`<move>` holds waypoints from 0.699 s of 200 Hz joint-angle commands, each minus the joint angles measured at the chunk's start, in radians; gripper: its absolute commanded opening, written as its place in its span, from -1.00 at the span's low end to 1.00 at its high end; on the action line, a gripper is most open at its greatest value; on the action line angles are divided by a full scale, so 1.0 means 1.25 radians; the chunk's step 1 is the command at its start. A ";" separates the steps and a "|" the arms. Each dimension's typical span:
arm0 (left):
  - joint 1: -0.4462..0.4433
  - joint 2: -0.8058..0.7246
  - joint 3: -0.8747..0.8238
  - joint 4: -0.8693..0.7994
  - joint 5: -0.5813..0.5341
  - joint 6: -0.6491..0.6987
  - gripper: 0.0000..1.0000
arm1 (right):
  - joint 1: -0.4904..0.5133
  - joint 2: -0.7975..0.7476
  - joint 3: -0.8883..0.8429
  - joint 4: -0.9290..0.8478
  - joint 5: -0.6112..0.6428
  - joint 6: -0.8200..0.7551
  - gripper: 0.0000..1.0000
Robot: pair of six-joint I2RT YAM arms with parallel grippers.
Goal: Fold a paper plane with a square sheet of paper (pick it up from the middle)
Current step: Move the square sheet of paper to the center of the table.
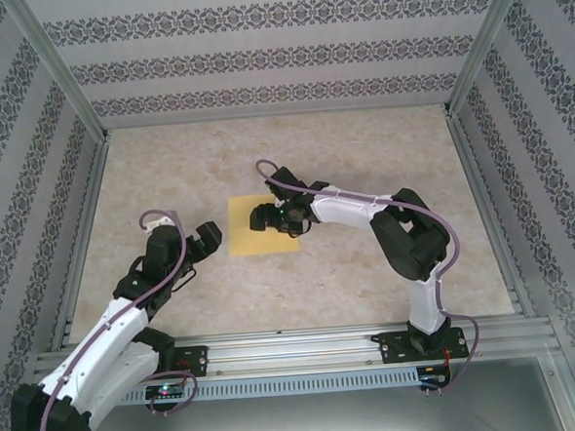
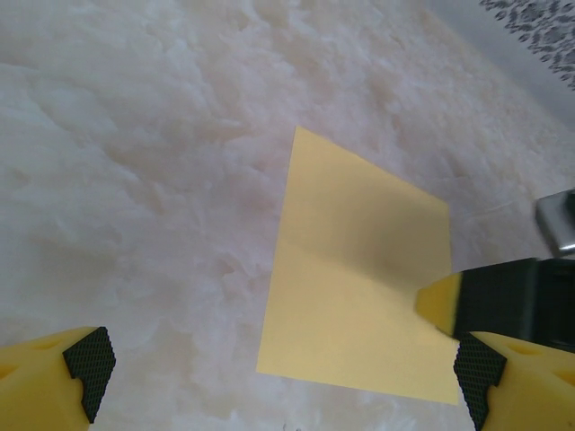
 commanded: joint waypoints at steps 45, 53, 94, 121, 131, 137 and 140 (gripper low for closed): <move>0.007 -0.068 -0.027 0.104 0.099 0.079 1.00 | -0.044 -0.041 -0.138 -0.053 0.028 -0.020 0.61; 0.006 -0.061 -0.028 0.112 0.112 0.079 1.00 | -0.053 -0.063 -0.165 -0.054 0.032 -0.021 0.61; 0.006 0.011 -0.017 0.153 0.174 0.065 1.00 | -0.094 -0.157 -0.202 -0.087 0.044 -0.062 0.62; 0.007 0.054 0.000 0.153 0.190 0.059 1.00 | -0.090 -0.196 -0.166 -0.081 0.026 -0.078 0.63; 0.007 0.067 0.003 0.157 0.198 0.061 1.00 | -0.089 -0.192 -0.147 -0.073 0.027 -0.078 0.64; 0.007 0.076 0.005 0.158 0.202 0.061 1.00 | -0.088 -0.184 -0.133 -0.070 0.027 -0.077 0.64; 0.007 0.080 0.008 0.156 0.204 0.060 1.00 | -0.089 -0.178 -0.126 -0.069 0.027 -0.077 0.64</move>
